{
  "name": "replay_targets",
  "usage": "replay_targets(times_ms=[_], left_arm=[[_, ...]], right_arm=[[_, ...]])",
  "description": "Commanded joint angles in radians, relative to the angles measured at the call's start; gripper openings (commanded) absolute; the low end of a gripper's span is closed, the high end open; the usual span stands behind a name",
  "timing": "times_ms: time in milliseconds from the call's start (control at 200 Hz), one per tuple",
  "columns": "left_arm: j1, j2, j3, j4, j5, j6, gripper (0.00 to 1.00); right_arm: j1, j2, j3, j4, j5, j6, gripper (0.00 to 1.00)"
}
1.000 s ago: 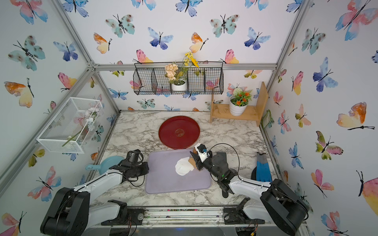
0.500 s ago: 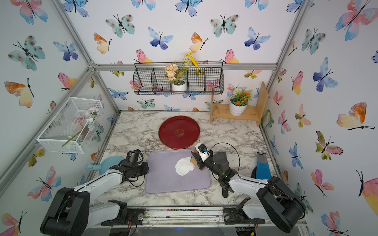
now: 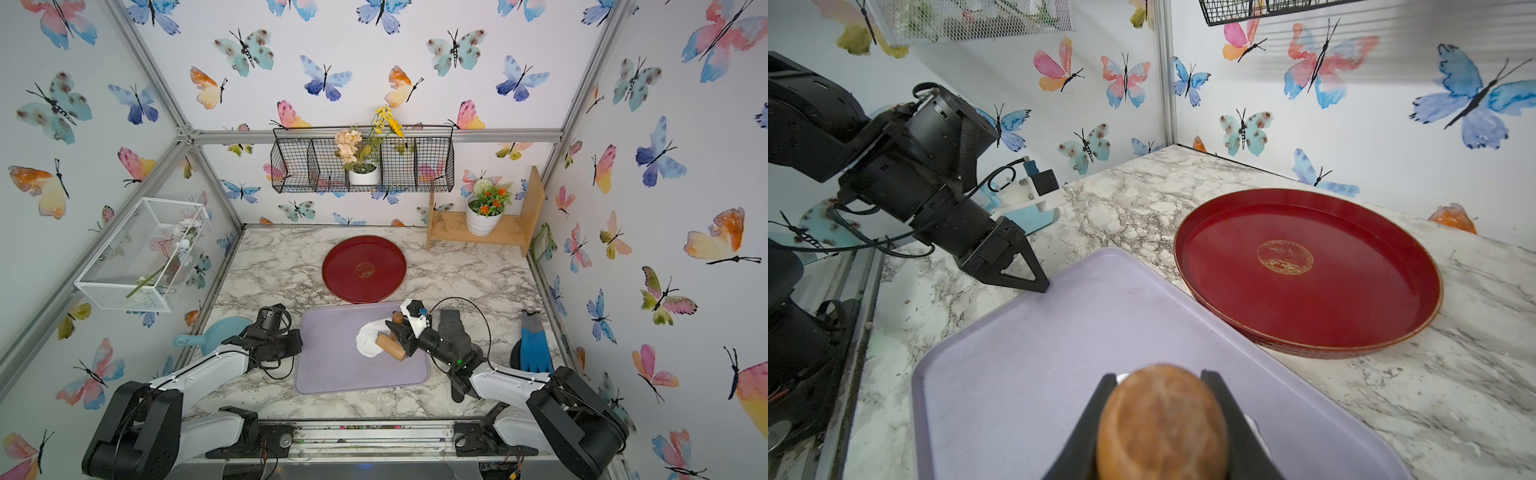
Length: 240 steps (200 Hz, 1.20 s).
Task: Roll out the dumpling wrappers from the dough
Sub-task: Flatten out the dough on the work surface.
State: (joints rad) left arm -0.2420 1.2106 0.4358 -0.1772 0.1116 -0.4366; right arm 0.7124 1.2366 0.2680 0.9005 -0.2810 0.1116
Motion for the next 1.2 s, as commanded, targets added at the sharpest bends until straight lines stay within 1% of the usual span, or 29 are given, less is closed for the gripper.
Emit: replay_targets(times_ms=[0,50,95,150,240,350,446,601,651,806,911,1196], left_arm=[[0.015,-0.019,0.003,0.025,-0.002,-0.027,0.0],[0.015,-0.02,0.002,0.024,-0.003,-0.027,0.0],[0.016,-0.021,0.003,0.024,-0.003,-0.029,0.0],[0.017,-0.022,0.0,0.024,0.0,-0.028,0.0],[0.015,-0.025,-0.002,0.023,0.005,-0.03,0.0],[0.017,-0.031,-0.009,0.027,0.02,-0.035,0.0],[0.016,-0.037,-0.021,0.032,0.028,-0.037,0.0],[0.015,-0.037,-0.027,0.035,0.039,-0.039,0.0],[0.015,-0.04,-0.029,0.035,0.039,-0.041,0.0],[0.016,-0.049,-0.033,0.041,0.05,-0.036,0.0],[0.015,-0.048,-0.034,0.041,0.051,-0.037,0.0],[0.015,-0.046,-0.035,0.045,0.052,-0.039,0.0]], right_arm=[[0.004,0.016,0.003,-0.217,0.13,0.106,0.01],[0.004,0.011,0.04,-0.248,0.211,0.149,0.01],[0.004,0.005,0.064,-0.244,0.234,0.162,0.01],[0.005,-0.014,0.067,-0.18,0.238,0.184,0.01],[0.004,-0.041,0.066,-0.078,0.287,0.234,0.01],[0.005,-0.064,0.113,-0.098,0.351,0.235,0.01],[0.005,-0.078,0.117,-0.068,0.395,0.229,0.01],[0.005,-0.06,0.151,-0.084,0.462,0.243,0.01],[0.004,-0.043,0.163,-0.086,0.464,0.251,0.01],[0.005,0.047,0.182,-0.019,0.408,0.269,0.01],[0.005,0.094,0.192,0.003,0.397,0.279,0.01],[0.007,0.157,0.167,0.041,0.398,0.297,0.01]])
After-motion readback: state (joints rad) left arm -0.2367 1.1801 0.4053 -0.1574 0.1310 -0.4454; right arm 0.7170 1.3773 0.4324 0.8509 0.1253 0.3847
